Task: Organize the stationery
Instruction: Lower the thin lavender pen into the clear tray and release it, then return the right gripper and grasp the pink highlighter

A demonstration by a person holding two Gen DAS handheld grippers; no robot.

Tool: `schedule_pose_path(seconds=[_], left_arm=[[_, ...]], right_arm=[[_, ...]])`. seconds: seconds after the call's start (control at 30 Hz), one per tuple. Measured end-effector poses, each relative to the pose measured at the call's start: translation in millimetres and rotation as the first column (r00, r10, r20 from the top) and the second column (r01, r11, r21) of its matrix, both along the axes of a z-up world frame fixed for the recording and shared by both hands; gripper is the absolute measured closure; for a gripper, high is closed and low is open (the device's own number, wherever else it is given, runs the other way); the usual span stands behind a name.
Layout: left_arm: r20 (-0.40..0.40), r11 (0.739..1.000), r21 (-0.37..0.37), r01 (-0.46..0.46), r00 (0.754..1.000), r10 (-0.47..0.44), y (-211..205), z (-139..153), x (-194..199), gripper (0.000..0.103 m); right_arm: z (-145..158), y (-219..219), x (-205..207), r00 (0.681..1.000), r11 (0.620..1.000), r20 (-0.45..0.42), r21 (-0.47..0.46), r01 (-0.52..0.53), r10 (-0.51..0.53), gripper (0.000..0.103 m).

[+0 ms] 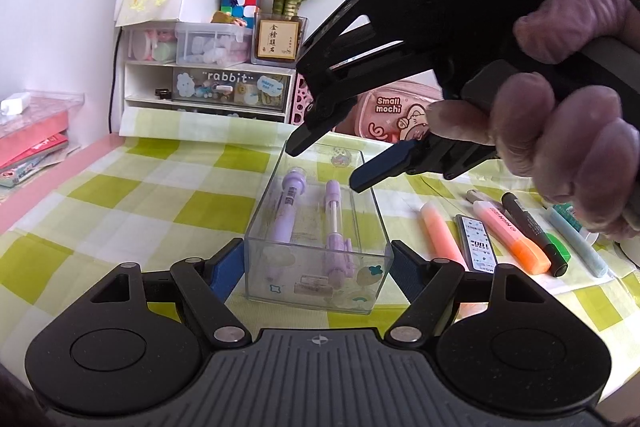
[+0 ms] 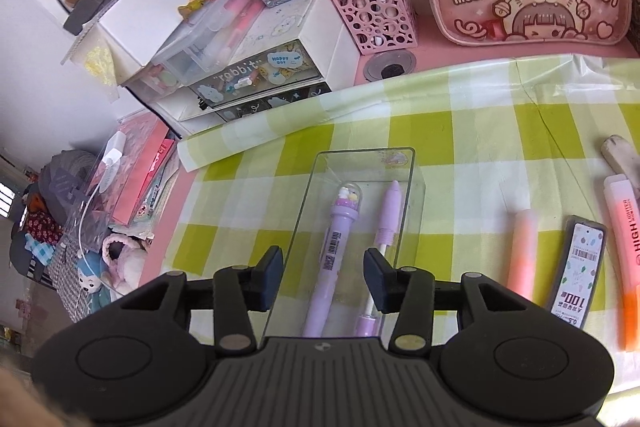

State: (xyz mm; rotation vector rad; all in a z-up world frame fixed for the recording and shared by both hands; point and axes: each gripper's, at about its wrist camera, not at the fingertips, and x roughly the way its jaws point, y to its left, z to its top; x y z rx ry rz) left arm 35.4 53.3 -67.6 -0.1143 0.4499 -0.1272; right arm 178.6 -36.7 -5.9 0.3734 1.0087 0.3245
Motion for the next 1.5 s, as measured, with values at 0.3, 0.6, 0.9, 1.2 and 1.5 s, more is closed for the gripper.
schedule_pose_path(seconds=[0.3,0.6,0.9,1.2,1.5], left_arm=[[-0.001,1.000,0.007,-0.002,1.000,0.002,-0.5,-0.5,0.3,0.028],[0.000,1.000,0.007,-0.010,1.000,0.010,-0.9,-0.6,-1.6,0.028],[-0.002,1.000,0.007,-0.014,1.000,0.014,-1.3,0.1,-2.8,0.028],[-0.004,1.000,0.004,-0.013,1.000,0.013,-0.5,0.1,-3.0,0.028],[-0.004,1.000,0.004,-0.014,1.000,0.014,-0.6,0.1,-3.0,0.028]], right_arm=[[28.8,-34.8,-23.0,0.990,1.000,0.137,0.014,0.026,-0.028,0.043],[33.1,-70.6,-59.8,0.948,0.989,0.297,-0.052,0.138,-0.117,0.035],[11.0,-82.1,-80.4,0.933,0.984,0.341,-0.087,0.154,-0.116,0.035],[-23.0,-94.5,-85.8,0.940,0.988,0.312,-0.029,0.154,-0.137,0.061],[-48.6,-81.9,-74.7,0.965,0.991,0.245,-0.068,0.114,-0.094,0.081]])
